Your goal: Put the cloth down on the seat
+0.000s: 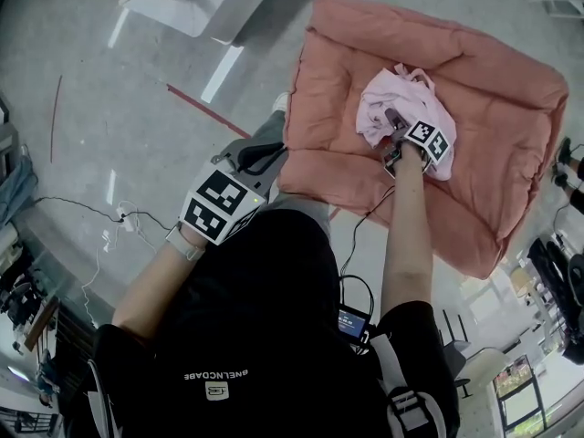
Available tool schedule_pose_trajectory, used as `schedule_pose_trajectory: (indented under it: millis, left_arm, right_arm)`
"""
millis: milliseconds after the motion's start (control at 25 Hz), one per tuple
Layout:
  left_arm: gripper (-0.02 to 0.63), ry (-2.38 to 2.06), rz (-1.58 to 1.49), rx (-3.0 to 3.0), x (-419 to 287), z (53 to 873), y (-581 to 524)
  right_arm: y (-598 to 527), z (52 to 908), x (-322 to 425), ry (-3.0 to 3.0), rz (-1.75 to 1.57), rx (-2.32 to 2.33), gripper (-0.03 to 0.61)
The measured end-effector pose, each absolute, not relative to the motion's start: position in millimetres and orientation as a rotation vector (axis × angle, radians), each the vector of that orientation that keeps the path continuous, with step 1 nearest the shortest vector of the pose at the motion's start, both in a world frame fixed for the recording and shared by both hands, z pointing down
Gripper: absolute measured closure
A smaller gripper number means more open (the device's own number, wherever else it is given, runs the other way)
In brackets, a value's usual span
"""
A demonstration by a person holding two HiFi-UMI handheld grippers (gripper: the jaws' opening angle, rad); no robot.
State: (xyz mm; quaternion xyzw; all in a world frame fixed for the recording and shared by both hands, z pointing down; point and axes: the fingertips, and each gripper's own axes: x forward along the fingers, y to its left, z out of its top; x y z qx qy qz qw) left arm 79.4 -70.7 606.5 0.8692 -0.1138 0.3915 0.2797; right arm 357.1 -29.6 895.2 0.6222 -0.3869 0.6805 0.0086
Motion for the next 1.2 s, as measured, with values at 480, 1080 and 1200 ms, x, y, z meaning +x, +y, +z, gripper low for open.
schedule_pose_trajectory:
  millis: [480,1080,1200]
  left_arm:
    - [0.595,-0.379,0.967,2.399,80.0,569.6,-45.9]
    - [0.597,-0.617,0.766,2.480,50.3,492.7,-16.3]
    - [0.595,-0.679,0.735,2.485,40.8,478.7,-22.9]
  right_arm:
    - [-23.7,797.6,333.5,-1.472,2.065,1.928,0.272]
    - [-22.4,629.8,261.4,-1.890,1.846,1.818,0.272]
    - [-26.1,600.1,243.0,-1.966,1.796,1.785,0.272]
